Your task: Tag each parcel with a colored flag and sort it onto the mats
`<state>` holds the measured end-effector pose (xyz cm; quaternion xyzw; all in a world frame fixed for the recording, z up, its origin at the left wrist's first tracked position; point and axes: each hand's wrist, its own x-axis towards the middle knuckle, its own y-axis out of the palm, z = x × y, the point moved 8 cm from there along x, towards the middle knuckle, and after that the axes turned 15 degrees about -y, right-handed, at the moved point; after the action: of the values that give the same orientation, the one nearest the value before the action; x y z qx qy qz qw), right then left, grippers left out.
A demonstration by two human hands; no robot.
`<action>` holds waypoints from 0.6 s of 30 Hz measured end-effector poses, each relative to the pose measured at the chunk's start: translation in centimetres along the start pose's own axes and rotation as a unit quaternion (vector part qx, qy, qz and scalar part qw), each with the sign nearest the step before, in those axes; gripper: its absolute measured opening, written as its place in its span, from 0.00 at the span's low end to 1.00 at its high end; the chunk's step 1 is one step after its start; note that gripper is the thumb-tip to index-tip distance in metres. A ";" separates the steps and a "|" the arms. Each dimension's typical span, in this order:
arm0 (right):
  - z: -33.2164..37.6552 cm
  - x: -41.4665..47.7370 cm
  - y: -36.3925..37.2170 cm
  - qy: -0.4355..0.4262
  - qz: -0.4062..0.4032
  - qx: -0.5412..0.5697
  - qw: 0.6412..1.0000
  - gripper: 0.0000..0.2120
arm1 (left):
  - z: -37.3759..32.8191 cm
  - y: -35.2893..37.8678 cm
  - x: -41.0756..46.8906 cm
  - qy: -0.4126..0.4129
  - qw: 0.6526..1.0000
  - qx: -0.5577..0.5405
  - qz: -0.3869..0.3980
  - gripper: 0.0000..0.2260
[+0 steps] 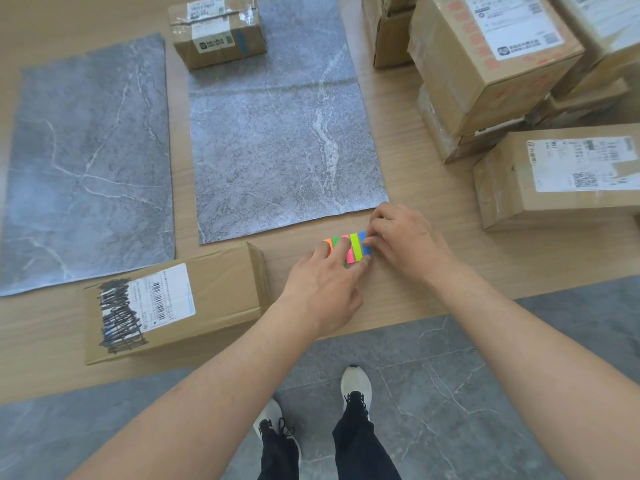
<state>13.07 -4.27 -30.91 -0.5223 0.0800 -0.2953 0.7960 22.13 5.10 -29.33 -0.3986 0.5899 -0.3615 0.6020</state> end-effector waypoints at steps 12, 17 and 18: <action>-2.5 -2.3 -2.2 0.245 -0.164 0.079 0.952 0.08 | 0.2 0.6 -0.1 0.004 1.000 -0.013 -0.007 0.27; -0.6 -3.4 -2.9 0.267 -0.292 0.333 0.856 0.03 | 2.2 -1.0 0.2 -0.134 0.926 -0.352 -0.014 0.17; 0.1 -3.6 -2.9 0.263 -0.307 0.364 0.839 0.03 | 3.2 -1.2 0.1 -0.196 0.860 -0.471 -0.001 0.13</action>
<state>9.07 -3.01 -28.92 -0.0951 0.0086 -0.6588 0.7462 25.33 4.68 -28.30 -0.6981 0.5591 0.0446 0.4452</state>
